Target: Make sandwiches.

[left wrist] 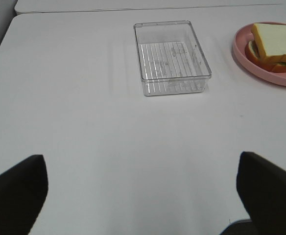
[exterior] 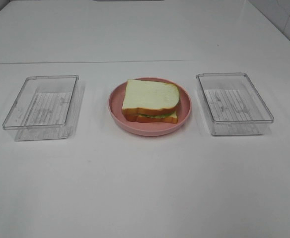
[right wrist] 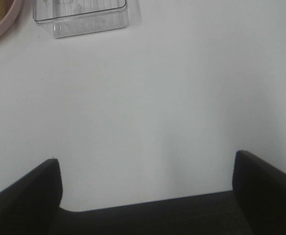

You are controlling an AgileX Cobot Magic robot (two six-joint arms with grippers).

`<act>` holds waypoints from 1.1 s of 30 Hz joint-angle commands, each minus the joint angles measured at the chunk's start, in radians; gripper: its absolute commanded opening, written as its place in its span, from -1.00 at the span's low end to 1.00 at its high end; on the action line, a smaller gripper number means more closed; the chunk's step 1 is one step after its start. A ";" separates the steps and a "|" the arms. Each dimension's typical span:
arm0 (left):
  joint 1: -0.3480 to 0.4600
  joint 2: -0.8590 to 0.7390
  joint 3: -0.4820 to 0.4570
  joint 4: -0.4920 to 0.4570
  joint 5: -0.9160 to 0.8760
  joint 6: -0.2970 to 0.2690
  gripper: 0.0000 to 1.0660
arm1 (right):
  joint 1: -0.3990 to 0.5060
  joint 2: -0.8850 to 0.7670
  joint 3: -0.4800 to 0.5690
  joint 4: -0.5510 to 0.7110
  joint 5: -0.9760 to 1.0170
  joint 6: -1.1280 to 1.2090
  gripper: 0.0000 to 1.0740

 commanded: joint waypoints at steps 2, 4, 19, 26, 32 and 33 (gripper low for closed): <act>-0.007 -0.015 -0.001 -0.008 -0.006 -0.007 0.87 | -0.001 -0.147 0.058 -0.015 0.019 0.006 0.64; -0.007 -0.015 -0.001 -0.008 -0.006 -0.007 0.87 | -0.001 -0.171 0.076 -0.021 0.012 0.005 0.64; -0.007 -0.015 -0.001 -0.008 -0.006 -0.007 0.87 | -0.001 -0.389 0.090 -0.024 -0.010 -0.014 0.61; -0.007 -0.015 -0.001 -0.008 -0.006 -0.007 0.87 | -0.001 -0.499 0.105 -0.024 -0.026 -0.041 0.61; -0.007 -0.016 -0.001 -0.009 -0.006 -0.007 0.87 | -0.001 -0.497 0.105 -0.024 -0.026 -0.041 0.61; -0.007 -0.016 -0.001 -0.009 -0.006 -0.007 0.87 | -0.001 -0.497 0.105 -0.025 -0.026 -0.040 0.61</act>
